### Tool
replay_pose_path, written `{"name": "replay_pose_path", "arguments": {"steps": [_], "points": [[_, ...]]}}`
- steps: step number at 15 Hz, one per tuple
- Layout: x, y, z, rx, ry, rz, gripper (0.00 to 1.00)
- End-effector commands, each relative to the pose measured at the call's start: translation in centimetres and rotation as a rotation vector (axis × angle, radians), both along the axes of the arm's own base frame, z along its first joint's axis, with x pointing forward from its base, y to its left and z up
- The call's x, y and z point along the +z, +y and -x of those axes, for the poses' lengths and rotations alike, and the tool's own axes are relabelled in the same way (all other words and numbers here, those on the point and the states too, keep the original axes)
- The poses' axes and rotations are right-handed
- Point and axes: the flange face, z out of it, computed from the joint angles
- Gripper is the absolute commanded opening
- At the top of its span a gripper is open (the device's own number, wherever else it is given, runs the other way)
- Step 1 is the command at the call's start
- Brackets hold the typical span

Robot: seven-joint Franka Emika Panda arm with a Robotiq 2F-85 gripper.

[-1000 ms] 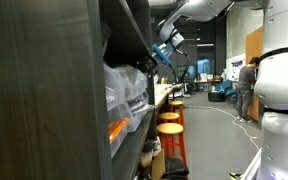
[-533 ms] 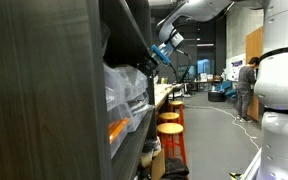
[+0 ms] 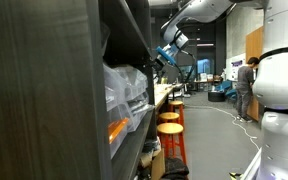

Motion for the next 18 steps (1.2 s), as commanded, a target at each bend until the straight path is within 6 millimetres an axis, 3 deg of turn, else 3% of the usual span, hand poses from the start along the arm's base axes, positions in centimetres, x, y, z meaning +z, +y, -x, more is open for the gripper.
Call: {"name": "replay_pose_path", "arguments": {"steps": [1,6,12,18], "points": [[1.3,-1.7,1.7,-0.004,-0.082,-0.065,1.0],[2.3,-5.5,3.6,-0.031,-0.239,-0.197,1.0],[2.4,-10.4,7.2,-0.056,-0.273,-0.258,1.0],[3.4,-14.4,10.9,-0.097,-0.048,-0.063,1.0]]}}
